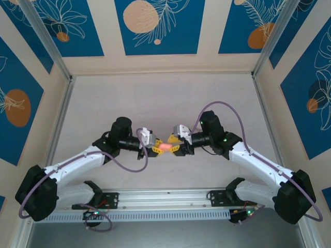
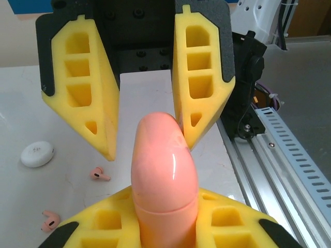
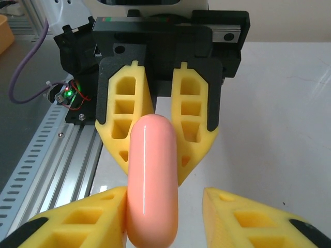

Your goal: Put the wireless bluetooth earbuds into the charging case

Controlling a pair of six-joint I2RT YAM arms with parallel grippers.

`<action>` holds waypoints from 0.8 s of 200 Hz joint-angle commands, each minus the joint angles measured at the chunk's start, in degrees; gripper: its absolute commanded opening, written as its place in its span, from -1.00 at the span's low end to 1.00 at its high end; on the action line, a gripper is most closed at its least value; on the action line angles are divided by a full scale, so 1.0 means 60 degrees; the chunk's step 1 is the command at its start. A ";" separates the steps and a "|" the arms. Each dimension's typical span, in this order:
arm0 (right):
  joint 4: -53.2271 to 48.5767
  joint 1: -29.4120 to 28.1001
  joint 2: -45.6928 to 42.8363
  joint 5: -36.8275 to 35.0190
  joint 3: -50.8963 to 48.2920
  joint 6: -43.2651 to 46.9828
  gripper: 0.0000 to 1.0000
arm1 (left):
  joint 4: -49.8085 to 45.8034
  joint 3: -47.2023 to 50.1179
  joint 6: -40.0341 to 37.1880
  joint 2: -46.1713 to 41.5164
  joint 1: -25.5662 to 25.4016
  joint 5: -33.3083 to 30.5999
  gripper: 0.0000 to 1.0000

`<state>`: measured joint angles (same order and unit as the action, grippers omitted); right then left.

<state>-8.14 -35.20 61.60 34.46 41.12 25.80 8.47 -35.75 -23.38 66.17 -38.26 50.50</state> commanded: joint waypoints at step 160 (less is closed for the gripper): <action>0.0857 0.1169 -0.0620 -0.0310 -0.0375 -0.2564 -0.17 | 0.3757 0.1764 0.1311 0.0155 0.0108 -0.0929 -0.65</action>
<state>-2.81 -29.39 59.66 34.44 39.99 16.25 19.05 -28.56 -19.88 66.19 -38.24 47.66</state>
